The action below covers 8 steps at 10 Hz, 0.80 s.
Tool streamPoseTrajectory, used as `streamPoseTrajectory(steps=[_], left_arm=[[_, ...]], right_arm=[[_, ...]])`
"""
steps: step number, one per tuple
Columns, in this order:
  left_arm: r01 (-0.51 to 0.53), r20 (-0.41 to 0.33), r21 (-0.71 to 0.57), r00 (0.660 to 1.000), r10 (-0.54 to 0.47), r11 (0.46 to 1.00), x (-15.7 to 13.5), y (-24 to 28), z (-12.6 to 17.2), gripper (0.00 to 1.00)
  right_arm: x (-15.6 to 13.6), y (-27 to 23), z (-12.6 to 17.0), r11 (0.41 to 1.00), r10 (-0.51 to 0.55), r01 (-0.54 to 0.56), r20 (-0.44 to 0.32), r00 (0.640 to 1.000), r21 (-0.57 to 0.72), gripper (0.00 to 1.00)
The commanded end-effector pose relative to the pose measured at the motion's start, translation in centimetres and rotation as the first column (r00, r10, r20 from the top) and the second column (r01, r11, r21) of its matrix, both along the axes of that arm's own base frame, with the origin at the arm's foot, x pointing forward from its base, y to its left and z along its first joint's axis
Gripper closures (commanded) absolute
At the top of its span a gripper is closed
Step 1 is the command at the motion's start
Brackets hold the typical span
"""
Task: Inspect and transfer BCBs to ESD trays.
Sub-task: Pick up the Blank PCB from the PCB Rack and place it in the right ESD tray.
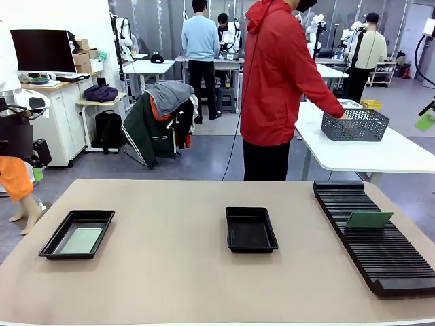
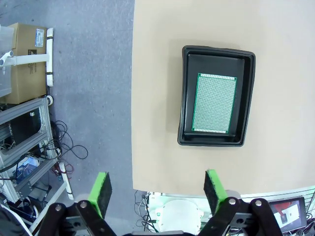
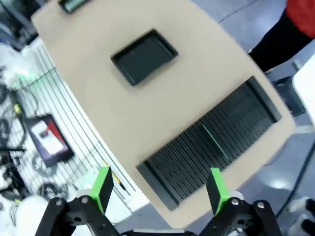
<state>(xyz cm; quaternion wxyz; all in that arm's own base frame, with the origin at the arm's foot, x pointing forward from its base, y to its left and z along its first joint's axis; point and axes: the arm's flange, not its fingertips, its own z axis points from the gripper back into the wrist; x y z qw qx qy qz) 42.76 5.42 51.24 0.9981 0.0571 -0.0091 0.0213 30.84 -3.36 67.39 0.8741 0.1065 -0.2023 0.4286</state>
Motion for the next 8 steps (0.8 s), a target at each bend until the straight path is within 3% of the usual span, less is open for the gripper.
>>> streamPoseTrajectory(steps=[1,3,5,8], left_arm=[[0.000,-0.002,0.005,1.000,0.000,1.000,-0.1,0.0,-0.1,0.00],[0.000,-0.002,0.005,1.000,0.000,1.000,-0.1,0.0,-0.1,0.00],[0.000,-0.002,0.005,1.000,0.000,1.000,-0.1,0.0,-0.1,0.00],[0.000,-0.002,0.005,1.000,0.000,1.000,-0.1,0.0,-0.1,0.00]], right_arm=[[0.6,-1.7,0.9,0.990,0.102,-0.096,0.047,0.994,-0.106,0.00],[0.5,-3.1,1.3,0.948,0.257,-0.242,0.048,0.965,-0.205,0.00],[0.6,-3.9,0.7,0.862,0.431,-0.414,-0.009,0.902,-0.291,0.00],[0.6,-4.7,0.0,0.777,0.565,-0.539,-0.019,0.825,-0.326,0.00]])
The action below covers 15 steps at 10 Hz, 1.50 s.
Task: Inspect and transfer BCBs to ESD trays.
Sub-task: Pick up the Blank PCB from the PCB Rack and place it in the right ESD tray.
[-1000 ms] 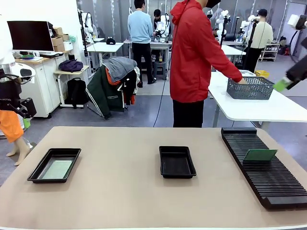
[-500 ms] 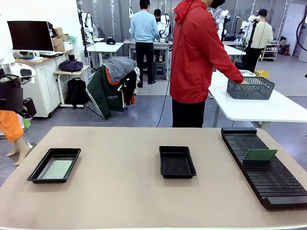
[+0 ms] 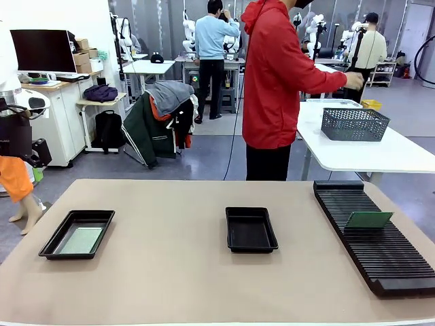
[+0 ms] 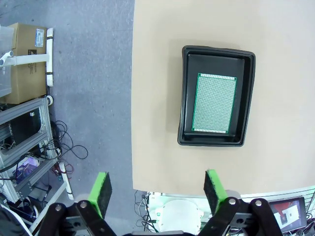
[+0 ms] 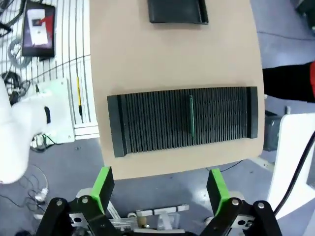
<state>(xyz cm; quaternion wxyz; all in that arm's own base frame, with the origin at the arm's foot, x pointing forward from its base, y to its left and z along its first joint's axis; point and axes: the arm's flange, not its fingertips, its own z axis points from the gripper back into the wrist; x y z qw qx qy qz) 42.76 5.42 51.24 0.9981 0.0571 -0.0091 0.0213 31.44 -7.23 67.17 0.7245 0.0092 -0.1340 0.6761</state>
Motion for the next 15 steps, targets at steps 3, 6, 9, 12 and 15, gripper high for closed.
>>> streamPoseTrajectory(steps=[3,6,9,12,15], left_arm=[[0.000,-0.002,0.005,1.000,0.000,1.000,-0.1,0.0,-0.1,0.00],[0.000,-0.002,0.005,1.000,0.000,1.000,-0.1,0.0,-0.1,0.00],[0.000,-0.002,0.005,1.000,0.000,1.000,-0.1,0.0,-0.1,0.00],[0.000,-0.002,0.005,1.000,0.000,1.000,-0.1,0.0,-0.1,0.00],[0.000,-0.002,0.005,1.000,0.000,1.000,-0.1,0.0,-0.1,0.00]], right_arm=[[0.4,-1.0,-0.3,0.997,0.081,-0.081,-0.009,0.997,-0.017,0.00],[0.1,-0.3,-0.2,0.997,0.081,-0.081,0.009,0.997,-0.016,0.00],[0.1,-0.3,-0.2,0.997,0.081,-0.081,0.009,0.997,-0.016,0.00],[0.1,-0.3,-0.2,0.997,0.077,-0.077,0.009,0.997,-0.018,0.00],[1.6,0.3,-3.4,0.990,0.128,-0.123,0.071,0.989,-0.071,0.00]])
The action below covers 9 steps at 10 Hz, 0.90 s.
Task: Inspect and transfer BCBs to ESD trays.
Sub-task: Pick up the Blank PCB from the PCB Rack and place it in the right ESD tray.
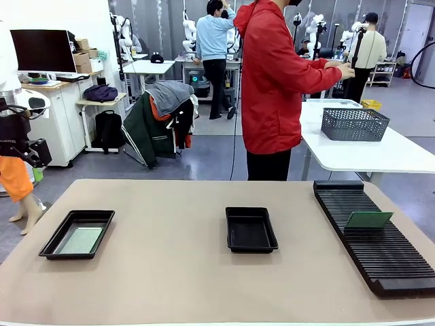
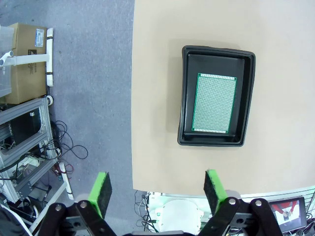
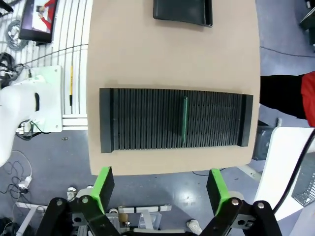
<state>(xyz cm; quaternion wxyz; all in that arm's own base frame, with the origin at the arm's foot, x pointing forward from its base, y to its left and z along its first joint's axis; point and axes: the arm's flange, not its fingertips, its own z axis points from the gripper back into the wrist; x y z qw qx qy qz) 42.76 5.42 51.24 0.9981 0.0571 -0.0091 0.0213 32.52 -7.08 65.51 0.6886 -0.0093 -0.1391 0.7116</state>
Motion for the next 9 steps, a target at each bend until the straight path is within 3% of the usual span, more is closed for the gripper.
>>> streamPoseTrajectory(steps=[1,9], left_arm=[[0.000,-0.002,0.005,1.000,0.000,1.000,-0.1,0.0,-0.1,0.00],[0.000,-0.002,0.005,1.000,0.000,1.000,-0.1,0.0,-0.1,0.00]], right_arm=[[1.1,0.4,-2.8,0.998,0.037,-0.035,0.045,0.998,-0.042,0.00],[4.6,0.8,-13.0,0.994,0.066,-0.061,0.055,0.996,-0.088,0.00]])
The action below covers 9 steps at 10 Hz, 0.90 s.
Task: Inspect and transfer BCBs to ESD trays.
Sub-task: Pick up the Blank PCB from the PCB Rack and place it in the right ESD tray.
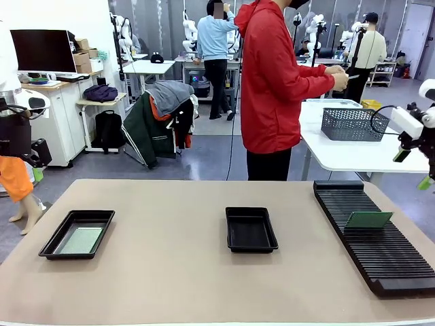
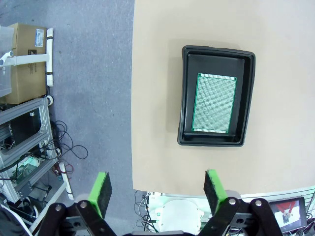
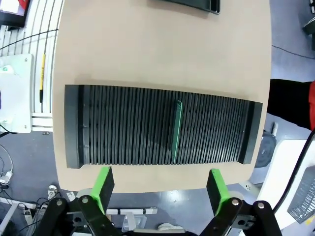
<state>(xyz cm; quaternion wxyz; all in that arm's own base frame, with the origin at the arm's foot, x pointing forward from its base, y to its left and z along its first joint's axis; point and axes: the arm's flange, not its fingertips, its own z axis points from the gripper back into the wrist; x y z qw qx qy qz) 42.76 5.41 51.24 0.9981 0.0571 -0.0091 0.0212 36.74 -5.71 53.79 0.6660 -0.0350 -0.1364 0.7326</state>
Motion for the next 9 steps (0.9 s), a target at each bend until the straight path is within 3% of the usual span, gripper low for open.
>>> streamPoseTrajectory(steps=[1,9], left_arm=[[0.000,-0.002,0.005,1.000,0.000,1.000,-0.1,0.0,-0.1,0.00],[0.000,-0.002,0.005,1.000,0.000,1.000,-0.1,0.0,-0.1,0.00]], right_arm=[[0.8,-0.4,-2.6,0.998,0.002,0.000,0.028,1.000,-0.070,0.00],[3.6,0.1,-11.1,0.997,0.002,-0.002,0.011,1.000,-0.077,0.00]])
